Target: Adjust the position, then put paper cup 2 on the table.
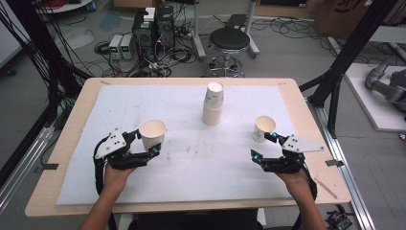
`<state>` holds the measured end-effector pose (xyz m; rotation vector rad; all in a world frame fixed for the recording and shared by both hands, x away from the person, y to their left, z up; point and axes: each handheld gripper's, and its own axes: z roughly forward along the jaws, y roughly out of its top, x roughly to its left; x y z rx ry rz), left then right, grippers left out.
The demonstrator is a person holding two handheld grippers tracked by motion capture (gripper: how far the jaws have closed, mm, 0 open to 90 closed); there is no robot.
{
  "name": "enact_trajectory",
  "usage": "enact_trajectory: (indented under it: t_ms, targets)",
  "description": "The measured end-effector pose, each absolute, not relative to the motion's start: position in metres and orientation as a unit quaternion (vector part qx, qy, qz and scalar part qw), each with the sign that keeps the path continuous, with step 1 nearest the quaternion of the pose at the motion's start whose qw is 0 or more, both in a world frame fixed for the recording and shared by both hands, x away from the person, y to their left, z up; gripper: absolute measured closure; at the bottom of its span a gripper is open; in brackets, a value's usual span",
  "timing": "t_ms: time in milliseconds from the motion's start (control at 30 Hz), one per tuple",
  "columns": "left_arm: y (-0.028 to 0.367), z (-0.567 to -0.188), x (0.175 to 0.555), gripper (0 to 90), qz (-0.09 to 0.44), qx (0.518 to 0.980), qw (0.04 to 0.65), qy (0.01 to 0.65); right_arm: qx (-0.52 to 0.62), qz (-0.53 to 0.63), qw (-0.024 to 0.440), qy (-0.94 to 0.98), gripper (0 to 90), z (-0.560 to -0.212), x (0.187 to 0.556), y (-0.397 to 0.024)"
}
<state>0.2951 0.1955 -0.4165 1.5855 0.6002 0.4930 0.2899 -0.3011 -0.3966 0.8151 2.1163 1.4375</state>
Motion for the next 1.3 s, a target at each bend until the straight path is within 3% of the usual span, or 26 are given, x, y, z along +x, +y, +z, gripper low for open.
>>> enact_trajectory:
  t_ms: [833, 1300]
  targets:
    - [0.213, -0.423, 0.327, 30.9, 0.25, 0.654, 0.641, 0.315, 0.288, 0.515, 0.223, 0.776, 18.3, -0.398, 0.289, -0.297]
    - [0.203, -0.447, 0.353, 31.3, 0.226, 0.692, 0.589, 0.35, 0.28, 0.51, 0.218, 0.784, 18.3, -0.399, 0.289, -0.291]
